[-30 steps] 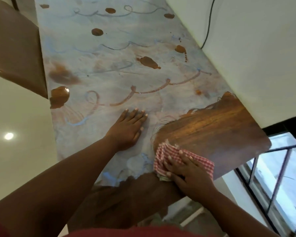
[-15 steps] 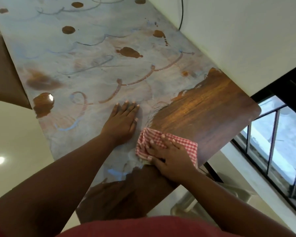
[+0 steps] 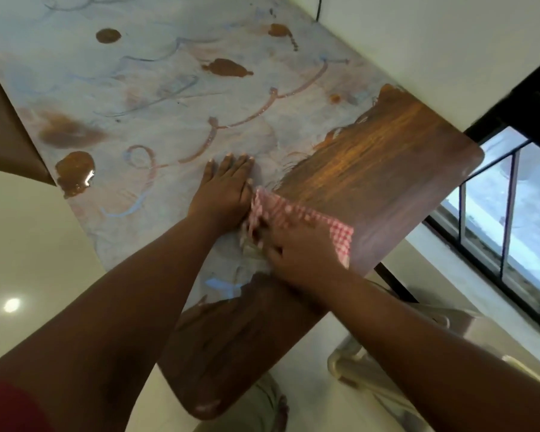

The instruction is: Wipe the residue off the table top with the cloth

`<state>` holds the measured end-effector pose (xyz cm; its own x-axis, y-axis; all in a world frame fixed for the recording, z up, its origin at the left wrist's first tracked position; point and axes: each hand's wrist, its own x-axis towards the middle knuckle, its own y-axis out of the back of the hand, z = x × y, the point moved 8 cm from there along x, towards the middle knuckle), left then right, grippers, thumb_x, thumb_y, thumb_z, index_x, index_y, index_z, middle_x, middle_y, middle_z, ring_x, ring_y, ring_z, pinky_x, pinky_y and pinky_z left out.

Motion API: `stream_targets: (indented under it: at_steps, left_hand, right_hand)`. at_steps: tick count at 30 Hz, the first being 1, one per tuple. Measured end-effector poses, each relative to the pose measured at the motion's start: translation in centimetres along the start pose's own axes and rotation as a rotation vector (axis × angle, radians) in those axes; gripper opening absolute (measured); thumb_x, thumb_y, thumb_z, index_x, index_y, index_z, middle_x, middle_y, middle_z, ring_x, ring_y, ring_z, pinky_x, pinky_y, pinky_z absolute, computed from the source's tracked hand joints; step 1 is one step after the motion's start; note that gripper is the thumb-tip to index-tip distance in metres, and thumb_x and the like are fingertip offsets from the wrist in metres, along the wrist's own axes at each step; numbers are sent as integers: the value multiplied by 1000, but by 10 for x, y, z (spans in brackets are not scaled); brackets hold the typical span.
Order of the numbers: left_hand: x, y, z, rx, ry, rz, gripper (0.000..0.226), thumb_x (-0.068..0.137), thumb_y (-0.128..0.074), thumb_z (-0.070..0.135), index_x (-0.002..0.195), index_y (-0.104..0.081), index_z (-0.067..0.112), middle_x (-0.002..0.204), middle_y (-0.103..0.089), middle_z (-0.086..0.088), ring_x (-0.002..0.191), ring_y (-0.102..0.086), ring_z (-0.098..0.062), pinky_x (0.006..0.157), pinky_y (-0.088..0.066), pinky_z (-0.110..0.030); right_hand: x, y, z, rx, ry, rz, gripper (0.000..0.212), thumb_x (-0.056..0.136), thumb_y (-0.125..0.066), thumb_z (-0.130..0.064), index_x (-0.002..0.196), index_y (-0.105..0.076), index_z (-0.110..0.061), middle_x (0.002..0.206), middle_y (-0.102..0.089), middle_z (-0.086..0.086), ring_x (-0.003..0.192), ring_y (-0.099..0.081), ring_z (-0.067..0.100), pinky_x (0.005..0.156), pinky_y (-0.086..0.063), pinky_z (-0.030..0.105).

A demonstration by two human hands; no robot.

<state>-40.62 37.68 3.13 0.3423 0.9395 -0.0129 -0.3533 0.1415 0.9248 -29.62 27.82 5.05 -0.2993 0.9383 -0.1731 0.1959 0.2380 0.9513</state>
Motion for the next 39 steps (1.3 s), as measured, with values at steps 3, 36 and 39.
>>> stream_targets:
  at_steps: [3, 36, 39]
  left_hand:
    - [1, 0, -1, -2, 10, 7, 50, 103, -24, 28, 151, -24, 16, 159, -18, -1, 147, -7, -19, 118, 3, -41]
    - [9, 0, -8, -65, -124, -287, 56, 101, -27, 41, 152, -18, 20, 161, -5, -2, 147, 3, -25, 116, 6, -43]
    - [6, 5, -11, 115, -352, -311, 60, 101, -21, 48, 152, -15, 16, 161, -6, -8, 147, 2, -30, 116, 3, -45]
  right_hand:
    - [-55, -13, -13, 46, 167, -79, 49, 91, -26, -49, 134, -48, -40, 143, -44, -15, 139, -27, 19, 106, -24, 48]
    - [-30, -32, -115, 108, -382, -127, 50, 97, -18, -49, 144, -31, -41, 152, -26, -16, 145, -3, 19, 112, 0, 44]
    - [-61, -51, -158, 127, -277, -167, 43, 98, -22, -54, 130, -49, -46, 140, -43, -24, 142, -17, 13, 112, -15, 45]
